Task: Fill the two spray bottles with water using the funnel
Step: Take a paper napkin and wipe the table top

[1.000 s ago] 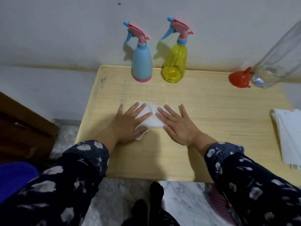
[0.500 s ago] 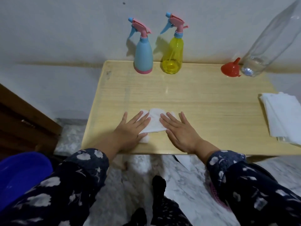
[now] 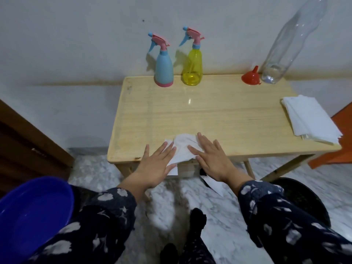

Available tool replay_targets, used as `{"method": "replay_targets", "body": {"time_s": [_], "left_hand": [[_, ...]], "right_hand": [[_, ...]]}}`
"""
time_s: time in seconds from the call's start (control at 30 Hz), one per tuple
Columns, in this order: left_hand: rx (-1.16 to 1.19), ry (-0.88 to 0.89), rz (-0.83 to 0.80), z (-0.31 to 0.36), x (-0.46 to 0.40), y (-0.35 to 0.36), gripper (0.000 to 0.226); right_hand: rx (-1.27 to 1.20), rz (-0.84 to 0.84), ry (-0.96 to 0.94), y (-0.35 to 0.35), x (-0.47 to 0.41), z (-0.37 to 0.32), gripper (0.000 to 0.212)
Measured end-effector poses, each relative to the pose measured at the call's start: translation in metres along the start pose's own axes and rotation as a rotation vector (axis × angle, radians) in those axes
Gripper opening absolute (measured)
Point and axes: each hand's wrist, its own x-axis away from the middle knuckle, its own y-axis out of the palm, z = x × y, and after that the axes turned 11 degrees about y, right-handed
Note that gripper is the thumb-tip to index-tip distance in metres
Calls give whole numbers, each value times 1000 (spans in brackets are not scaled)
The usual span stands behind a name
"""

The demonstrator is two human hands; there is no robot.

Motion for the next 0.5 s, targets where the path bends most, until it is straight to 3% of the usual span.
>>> {"method": "replay_targets", "body": {"time_s": [0.17,0.27,0.37,0.5], "left_hand": [[18,-35,7,5,-1,1,61],[41,-3,12,8,0,-2,64],[57,81,13,13,-4,-15,85],[22,7,57,10,-47,-44,61]], "right_hand": [[47,-5,-27,1,5,-4,93],[17,11,-90,5,14,-1,88],[0,32,-117,-7,14,13,76],[10,91,-69,-36,-19,43,67]]}}
